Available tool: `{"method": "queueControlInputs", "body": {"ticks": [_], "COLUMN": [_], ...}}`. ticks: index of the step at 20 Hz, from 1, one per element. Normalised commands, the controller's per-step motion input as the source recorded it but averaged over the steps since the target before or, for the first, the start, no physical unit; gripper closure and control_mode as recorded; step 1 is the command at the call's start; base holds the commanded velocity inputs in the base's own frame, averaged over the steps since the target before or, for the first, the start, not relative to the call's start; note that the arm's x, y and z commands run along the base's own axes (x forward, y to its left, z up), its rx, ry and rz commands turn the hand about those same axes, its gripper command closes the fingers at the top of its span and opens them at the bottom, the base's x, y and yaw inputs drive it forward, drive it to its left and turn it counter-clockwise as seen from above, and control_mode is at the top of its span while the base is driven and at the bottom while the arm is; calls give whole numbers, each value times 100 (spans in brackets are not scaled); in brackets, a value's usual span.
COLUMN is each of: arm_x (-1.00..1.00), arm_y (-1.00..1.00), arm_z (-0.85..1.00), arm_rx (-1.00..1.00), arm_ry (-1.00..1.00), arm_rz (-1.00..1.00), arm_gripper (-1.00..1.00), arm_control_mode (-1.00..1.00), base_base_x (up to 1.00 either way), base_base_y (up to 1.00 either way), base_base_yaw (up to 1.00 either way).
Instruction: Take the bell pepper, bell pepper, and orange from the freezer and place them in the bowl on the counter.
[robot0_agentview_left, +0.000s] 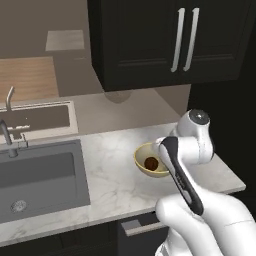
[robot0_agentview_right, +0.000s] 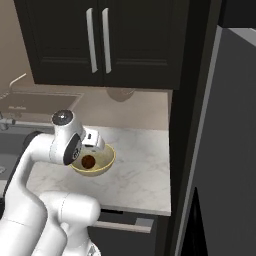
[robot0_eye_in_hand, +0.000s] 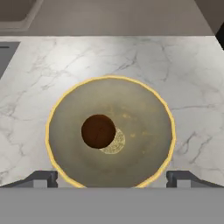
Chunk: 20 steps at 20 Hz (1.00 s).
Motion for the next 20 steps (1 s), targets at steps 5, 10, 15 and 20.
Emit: {"method": "queueControlInputs", "body": {"ticks": [5,10,15,20], "arm_x": [-57,-41,-32,-18], "arm_y": [0,0,0,0], "arm_z": [44,34,22,21], "arm_rx": [0,0,0,0], "arm_ry": [-25,-21,-23,-20], "arm_rz": [0,0,0,-1], "arm_gripper": [-100,-100,-100,-100], "arm_control_mode": [-100,-100,-100,-100], "base_base_x": [0,0,0,0], "base_base_y": [0,0,0,0], "base_base_yaw": [0,0,0,0]}}
